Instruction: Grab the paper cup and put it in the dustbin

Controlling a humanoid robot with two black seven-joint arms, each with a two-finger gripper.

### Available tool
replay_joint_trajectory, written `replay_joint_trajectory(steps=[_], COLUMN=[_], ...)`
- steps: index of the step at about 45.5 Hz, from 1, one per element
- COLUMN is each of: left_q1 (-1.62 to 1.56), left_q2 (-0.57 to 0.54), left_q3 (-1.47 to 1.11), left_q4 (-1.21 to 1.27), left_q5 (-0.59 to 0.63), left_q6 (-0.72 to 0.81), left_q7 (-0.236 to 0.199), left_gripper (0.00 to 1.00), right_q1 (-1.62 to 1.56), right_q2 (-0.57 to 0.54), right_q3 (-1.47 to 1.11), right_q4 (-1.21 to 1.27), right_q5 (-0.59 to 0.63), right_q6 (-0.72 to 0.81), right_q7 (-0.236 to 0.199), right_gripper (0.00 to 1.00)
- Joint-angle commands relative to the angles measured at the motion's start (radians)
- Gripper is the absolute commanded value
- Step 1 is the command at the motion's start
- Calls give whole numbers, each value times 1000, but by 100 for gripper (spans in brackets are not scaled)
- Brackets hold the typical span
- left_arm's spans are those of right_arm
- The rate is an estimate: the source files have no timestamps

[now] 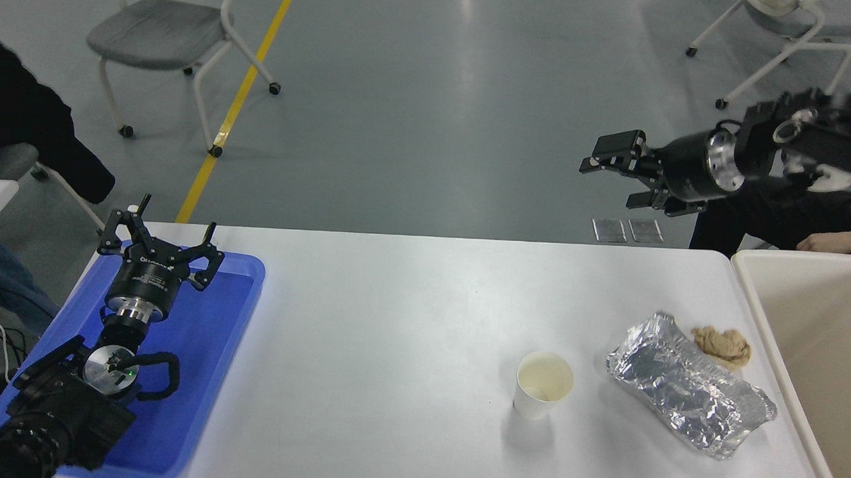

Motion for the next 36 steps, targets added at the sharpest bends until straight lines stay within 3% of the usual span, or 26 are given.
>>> replay_joint_trajectory(steps=[1,16,26,36], left_q1=[0,1,1,3], left_q2=[0,2,2,2], left_q3=[0,0,-2,-2], left_q4=[0,3,0,0], left_q5=[0,0,0,0], left_q6=[0,0,0,0], left_q7=[0,0,0,0], left_gripper=[100,100,100,100], right_q1=[295,577,729,813], right_q2=[28,190,207,210], right_q3=[-334,-572,-599,-651], right_q4=[305,570,627,647], right_q5=[-55,-19,135,179], right_q6=[10,110,183,183], right_q7=[3,8,8,6], right_gripper=[100,100,100,100])
